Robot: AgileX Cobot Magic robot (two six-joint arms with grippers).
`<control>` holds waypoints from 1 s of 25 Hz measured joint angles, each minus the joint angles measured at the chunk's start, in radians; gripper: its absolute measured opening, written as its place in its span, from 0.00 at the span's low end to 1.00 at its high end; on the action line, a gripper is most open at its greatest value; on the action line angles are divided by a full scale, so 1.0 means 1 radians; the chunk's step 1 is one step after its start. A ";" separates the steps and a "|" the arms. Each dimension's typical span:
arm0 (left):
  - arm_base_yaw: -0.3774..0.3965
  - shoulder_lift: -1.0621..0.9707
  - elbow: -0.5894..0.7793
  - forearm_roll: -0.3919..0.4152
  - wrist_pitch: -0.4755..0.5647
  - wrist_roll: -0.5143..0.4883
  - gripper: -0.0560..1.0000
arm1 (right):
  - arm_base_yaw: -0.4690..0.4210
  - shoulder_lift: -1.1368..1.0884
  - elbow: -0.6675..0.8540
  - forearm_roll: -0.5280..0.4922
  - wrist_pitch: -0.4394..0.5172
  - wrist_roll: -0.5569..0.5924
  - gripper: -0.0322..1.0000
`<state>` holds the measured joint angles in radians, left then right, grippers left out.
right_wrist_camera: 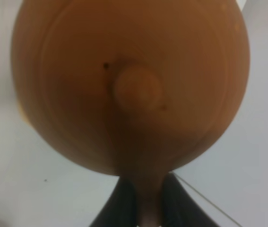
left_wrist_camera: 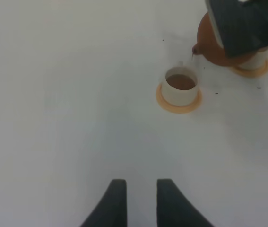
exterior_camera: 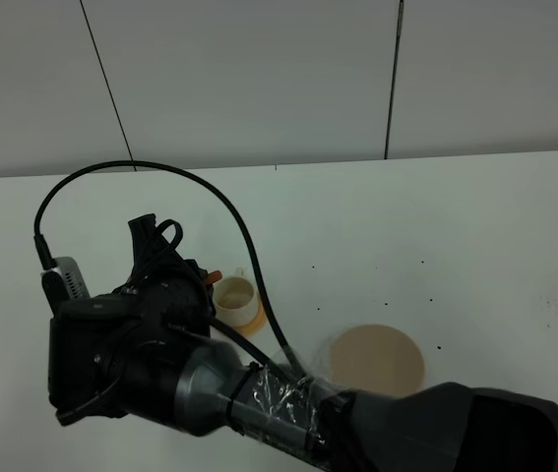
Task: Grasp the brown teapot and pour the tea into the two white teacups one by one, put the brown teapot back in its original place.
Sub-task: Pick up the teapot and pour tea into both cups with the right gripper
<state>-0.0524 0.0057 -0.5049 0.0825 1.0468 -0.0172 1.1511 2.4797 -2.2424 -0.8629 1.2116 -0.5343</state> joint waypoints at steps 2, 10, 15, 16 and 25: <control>0.000 0.000 0.000 0.000 0.000 0.000 0.27 | -0.007 -0.002 0.000 0.019 -0.007 0.000 0.12; 0.000 0.000 0.000 0.000 0.000 0.000 0.27 | -0.017 -0.010 0.000 0.102 -0.038 0.001 0.12; 0.000 0.000 0.000 0.000 0.000 0.000 0.27 | -0.032 -0.037 0.000 0.168 -0.021 -0.019 0.12; 0.000 0.000 0.000 0.000 0.000 0.000 0.27 | -0.040 -0.047 0.000 0.197 -0.014 -0.032 0.12; 0.000 0.000 0.000 0.000 0.000 0.000 0.27 | -0.133 -0.106 -0.016 0.474 0.015 -0.239 0.12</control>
<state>-0.0524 0.0057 -0.5049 0.0825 1.0468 -0.0172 1.0179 2.3737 -2.2583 -0.3886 1.2261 -0.7730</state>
